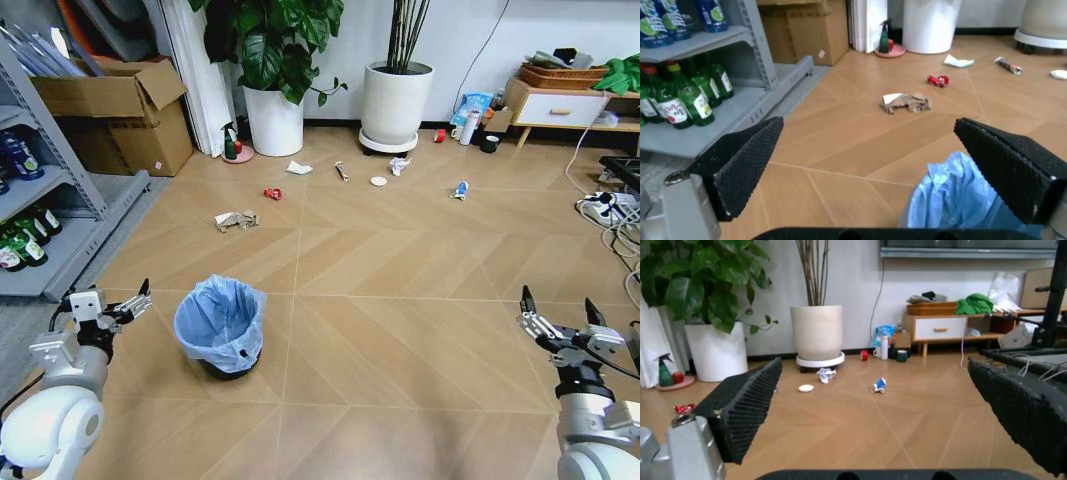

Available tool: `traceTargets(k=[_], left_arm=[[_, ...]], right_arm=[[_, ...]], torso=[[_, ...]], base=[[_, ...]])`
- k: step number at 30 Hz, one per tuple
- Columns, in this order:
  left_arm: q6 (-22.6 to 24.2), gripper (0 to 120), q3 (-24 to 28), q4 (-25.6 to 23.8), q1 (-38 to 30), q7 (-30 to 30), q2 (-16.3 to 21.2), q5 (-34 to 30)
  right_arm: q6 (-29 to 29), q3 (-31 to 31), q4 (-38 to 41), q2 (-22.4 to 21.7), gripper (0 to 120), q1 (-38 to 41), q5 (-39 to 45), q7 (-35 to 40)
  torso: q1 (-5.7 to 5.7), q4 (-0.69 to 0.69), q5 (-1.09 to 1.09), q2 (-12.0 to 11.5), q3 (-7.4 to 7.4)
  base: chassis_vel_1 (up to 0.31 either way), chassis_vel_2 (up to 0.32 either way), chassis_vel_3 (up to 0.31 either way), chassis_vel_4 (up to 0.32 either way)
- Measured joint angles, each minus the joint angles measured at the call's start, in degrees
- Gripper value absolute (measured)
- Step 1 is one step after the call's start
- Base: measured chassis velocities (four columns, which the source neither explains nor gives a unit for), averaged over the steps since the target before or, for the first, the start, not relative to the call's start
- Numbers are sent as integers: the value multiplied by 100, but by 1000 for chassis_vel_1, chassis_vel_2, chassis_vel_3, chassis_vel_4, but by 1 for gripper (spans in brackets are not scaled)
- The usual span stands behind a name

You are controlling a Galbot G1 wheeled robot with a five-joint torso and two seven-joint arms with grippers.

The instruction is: Pick up the trash bin and place the garbage on the floor into it.

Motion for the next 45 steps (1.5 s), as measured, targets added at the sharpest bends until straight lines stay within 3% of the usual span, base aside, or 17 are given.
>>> traceTargets(k=[8,17,19,33,37,45], left_arm=[[203,100,95,77,-86,23,231,-255],[1040,100,306,443,-274,-34,503,-964],[1276,100,560,562,-437,-161,509,-1259],[1334,100,1349,1240,-1119,-167,658,-1467],[1366,100,1774,1808,-1672,-178,662,-1528],[1428,99,2050,2278,-2025,-191,626,-1516]], right_arm=[[1,-49,-7,-67,100,26,0,-40],[-58,-124,-18,-238,100,2,-12,-43],[-45,-121,-39,-256,100,-87,-50,-62],[-10,-111,-93,-178,100,-158,-152,-76],[-13,-113,-91,-149,100,-212,-192,-77],[-20,-75,-73,-138,100,-247,-198,-77]], torso=[[0,0,0,0,0],[0,1,0,0,0],[0,1,0,0,0],[0,0,0,0,0],[0,-1,1,0,0],[0,-1,0,0,0]], base=[[0,0,0,0],[0,0,0,0],[0,0,0,0],[0,0,0,0],[0,0,0,0],[0,0,0,0]])
